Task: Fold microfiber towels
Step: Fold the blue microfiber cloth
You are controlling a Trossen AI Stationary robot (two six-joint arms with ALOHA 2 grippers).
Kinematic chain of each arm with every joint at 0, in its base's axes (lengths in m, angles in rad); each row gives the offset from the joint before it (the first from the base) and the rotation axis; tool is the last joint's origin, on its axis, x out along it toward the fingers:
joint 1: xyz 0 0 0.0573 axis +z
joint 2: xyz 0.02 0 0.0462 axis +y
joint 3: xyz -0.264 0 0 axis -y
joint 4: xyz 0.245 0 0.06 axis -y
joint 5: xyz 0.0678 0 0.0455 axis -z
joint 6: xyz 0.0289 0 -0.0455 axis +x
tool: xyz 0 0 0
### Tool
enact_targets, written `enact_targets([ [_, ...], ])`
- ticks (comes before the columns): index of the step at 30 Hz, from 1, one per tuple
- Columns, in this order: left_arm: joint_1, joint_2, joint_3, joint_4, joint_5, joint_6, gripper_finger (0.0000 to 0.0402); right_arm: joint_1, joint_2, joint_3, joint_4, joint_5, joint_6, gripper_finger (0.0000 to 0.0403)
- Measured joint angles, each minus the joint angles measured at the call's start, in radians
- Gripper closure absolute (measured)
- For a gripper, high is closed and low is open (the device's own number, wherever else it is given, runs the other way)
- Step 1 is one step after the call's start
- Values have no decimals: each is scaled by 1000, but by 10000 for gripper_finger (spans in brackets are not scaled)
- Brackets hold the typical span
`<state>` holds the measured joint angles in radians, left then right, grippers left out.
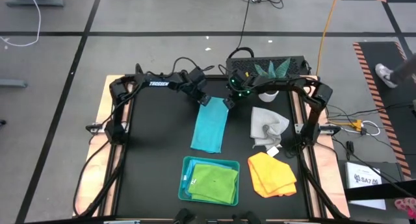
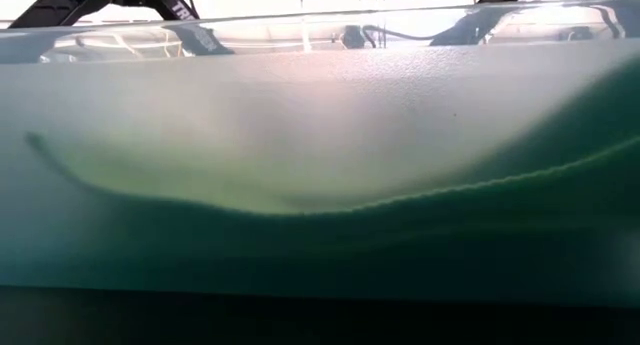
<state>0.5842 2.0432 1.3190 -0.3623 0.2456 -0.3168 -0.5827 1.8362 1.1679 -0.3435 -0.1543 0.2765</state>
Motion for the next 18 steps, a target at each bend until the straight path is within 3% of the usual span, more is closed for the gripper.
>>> enact_targets([
  [18, 5, 20, 48, 21, -11, 27, 268, -8, 89, 2, 17, -22, 26, 247],
])
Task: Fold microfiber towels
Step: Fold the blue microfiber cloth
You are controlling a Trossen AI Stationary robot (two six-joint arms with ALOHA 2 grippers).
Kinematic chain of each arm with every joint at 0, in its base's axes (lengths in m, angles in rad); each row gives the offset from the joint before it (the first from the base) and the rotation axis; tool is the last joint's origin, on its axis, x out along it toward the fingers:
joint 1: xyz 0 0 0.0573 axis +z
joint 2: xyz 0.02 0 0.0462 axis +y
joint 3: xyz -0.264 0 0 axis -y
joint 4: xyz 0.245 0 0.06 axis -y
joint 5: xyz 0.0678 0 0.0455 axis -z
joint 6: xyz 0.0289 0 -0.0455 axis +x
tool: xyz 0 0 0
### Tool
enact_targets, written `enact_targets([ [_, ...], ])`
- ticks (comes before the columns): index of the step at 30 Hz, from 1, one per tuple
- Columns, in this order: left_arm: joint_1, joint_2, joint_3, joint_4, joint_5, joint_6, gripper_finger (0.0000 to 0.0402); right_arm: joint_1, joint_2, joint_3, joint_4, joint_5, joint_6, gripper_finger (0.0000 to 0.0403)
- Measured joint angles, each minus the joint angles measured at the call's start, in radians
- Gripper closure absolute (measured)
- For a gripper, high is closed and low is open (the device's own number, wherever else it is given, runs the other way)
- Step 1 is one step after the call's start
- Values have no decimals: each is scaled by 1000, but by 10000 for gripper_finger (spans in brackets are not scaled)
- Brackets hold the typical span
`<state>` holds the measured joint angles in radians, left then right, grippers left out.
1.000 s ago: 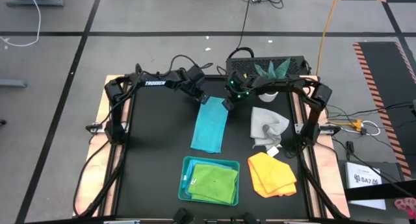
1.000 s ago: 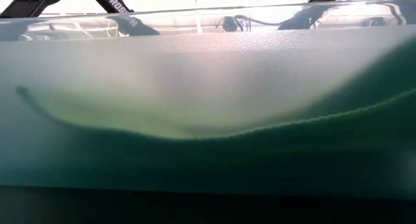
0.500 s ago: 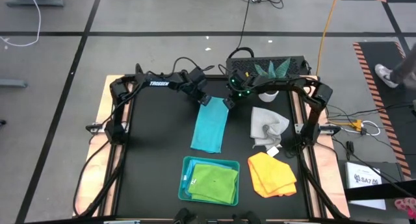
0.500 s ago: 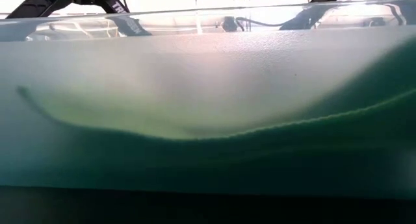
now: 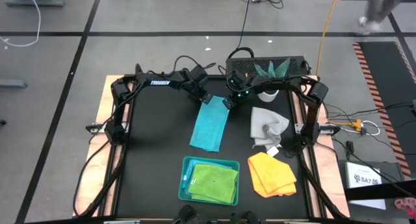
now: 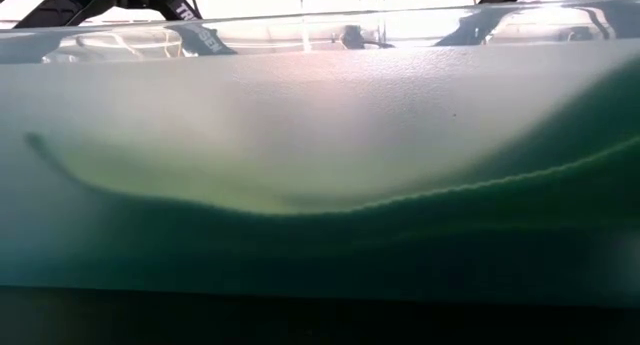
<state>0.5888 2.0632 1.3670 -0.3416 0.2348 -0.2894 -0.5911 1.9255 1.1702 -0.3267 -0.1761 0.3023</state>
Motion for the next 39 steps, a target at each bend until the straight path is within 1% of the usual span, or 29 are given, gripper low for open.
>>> enact_targets([
  [2, 0, 0, 0, -1, 0, 7, 268, -2, 1, 0, 1, 10, 0, 258],
  [4, 0, 0, 0, 0, 0, 7, 268, -1, 2, -1, 4, 17, 0, 278],
  [11, 1, -1, 0, 2, -21, 7, 268, -3, 4, -2, 26, 25, 0, 380],
  [13, 1, -1, 0, 2, -22, 19, 268, -3, 5, -2, 35, 24, -1, 396],
  [19, 1, -1, 0, 14, -27, 25, 268, -2, 6, -3, 55, 23, 0, 400],
  [22, 0, -2, 0, 39, -47, 28, 280, -2, 6, -3, 69, 23, 0, 400],
  [25, 1, -2, 1, 60, -53, 49, 317, -1, 7, -3, 71, 23, -2, 401],
  [28, 1, -2, 1, 62, -53, 76, 373, -1, 7, -3, 72, 23, -3, 402],
  [29, 1, -2, 1, 61, -53, 82, 387, -1, 7, -3, 71, 23, -3, 402],
  [30, 1, -2, 1, 60, -53, 84, 392, 0, 7, -3, 71, 22, -3, 402],
  [34, 1, -2, 1, 59, -53, 86, 389, 7, 0, -3, 61, 25, -3, 402],
  [39, 1, -3, 1, 56, -53, 85, 396, 25, -28, -6, 33, 19, -3, 402],
])
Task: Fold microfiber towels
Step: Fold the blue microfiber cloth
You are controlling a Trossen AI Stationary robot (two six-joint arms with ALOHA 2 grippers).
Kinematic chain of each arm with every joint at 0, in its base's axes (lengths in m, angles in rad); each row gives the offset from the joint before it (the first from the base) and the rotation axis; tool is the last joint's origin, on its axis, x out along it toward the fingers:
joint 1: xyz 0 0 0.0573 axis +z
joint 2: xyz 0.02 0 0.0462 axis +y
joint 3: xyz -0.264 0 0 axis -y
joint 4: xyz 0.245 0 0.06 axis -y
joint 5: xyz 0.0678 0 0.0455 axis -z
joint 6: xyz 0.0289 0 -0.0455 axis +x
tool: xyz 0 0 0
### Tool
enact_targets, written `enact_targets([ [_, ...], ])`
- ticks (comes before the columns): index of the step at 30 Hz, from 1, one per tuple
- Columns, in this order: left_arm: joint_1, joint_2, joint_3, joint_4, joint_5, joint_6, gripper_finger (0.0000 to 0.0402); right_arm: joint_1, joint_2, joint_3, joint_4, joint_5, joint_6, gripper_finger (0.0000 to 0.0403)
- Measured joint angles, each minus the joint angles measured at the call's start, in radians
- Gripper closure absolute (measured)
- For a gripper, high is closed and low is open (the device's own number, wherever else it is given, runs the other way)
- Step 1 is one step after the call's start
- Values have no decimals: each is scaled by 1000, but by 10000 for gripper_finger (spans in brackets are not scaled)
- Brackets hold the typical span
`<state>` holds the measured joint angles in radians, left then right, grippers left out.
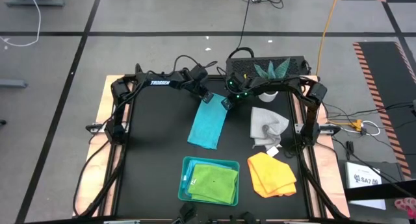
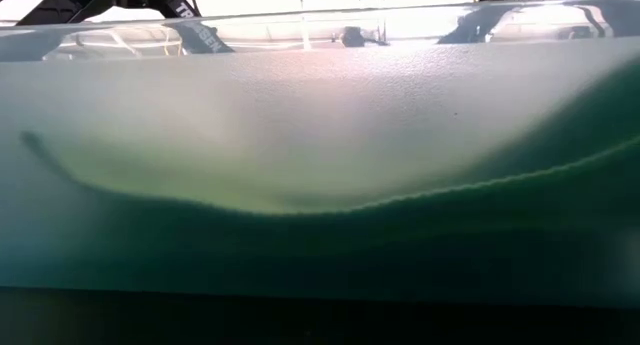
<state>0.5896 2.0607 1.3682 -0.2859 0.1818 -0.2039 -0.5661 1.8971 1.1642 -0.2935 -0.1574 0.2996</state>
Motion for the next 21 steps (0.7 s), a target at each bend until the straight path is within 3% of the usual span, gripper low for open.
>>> enact_targets([
  [21, -53, -135, 0, -161, -79, 53, 398, 144, -156, 2, -33, 26, 10, 403],
])
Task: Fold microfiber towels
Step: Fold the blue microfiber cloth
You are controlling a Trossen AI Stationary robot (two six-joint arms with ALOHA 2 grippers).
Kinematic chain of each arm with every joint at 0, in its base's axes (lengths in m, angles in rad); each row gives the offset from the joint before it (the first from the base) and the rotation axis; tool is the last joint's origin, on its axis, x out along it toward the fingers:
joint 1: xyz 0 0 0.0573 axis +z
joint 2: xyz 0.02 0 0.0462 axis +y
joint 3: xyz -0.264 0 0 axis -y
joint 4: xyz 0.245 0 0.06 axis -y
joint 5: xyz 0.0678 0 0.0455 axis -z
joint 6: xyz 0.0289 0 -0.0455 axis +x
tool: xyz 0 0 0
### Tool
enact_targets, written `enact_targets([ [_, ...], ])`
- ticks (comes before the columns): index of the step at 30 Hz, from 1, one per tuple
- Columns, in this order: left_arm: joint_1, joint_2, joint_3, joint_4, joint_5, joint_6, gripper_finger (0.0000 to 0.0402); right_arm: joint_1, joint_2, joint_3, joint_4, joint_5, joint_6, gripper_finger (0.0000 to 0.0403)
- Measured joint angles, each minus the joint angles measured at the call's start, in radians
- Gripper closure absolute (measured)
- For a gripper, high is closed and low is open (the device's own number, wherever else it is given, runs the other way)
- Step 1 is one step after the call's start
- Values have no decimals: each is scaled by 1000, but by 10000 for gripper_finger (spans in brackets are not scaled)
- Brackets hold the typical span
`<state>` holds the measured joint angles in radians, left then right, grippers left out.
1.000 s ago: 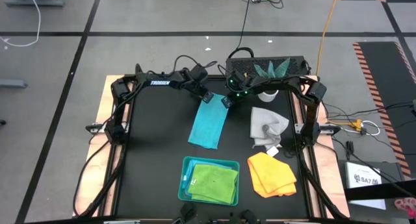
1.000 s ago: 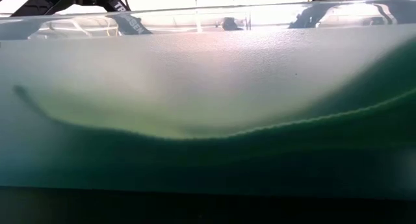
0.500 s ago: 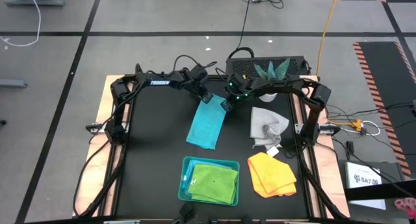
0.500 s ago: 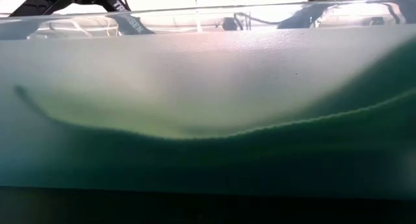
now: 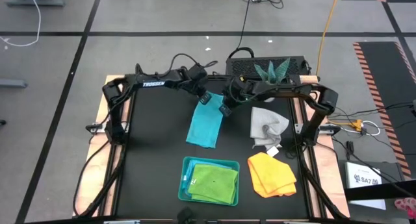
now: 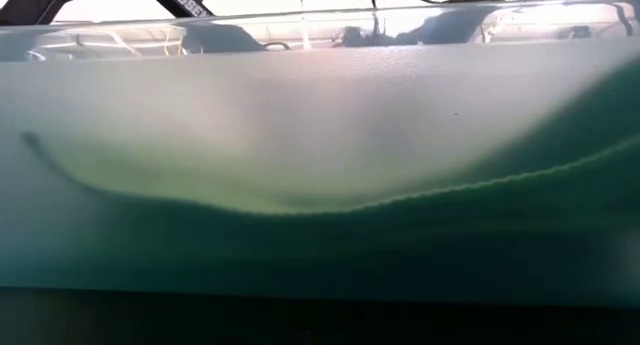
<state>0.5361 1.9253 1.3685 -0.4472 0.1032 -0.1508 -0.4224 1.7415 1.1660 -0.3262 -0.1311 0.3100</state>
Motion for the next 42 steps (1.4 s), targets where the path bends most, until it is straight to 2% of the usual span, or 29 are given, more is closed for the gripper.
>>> enact_targets([
  [3, -23, -6, 3, -1, 0, 11, 399, 24, -13, 0, -3, 0, 8, 403],
  [10, -64, -24, 0, -125, -4, 21, 399, 78, -27, 2, 2, -6, 28, 403],
  [15, -92, -69, 0, -211, -20, 23, 399, 112, -26, 1, -2, -52, 44, 403],
  [23, -157, -153, 0, -222, -33, 26, 399, 159, -26, 1, 2, -56, 71, 403],
  [26, -183, -157, 0, -232, -35, 26, 399, 183, -27, 1, 8, -57, 86, 403],
  [33, -240, -157, 0, -367, -35, 42, 399, 237, -26, 0, 1, -57, 127, 403],
  [42, -321, -163, -1, -406, -26, 49, 399, 274, -26, 0, 14, -53, 177, 403],
])
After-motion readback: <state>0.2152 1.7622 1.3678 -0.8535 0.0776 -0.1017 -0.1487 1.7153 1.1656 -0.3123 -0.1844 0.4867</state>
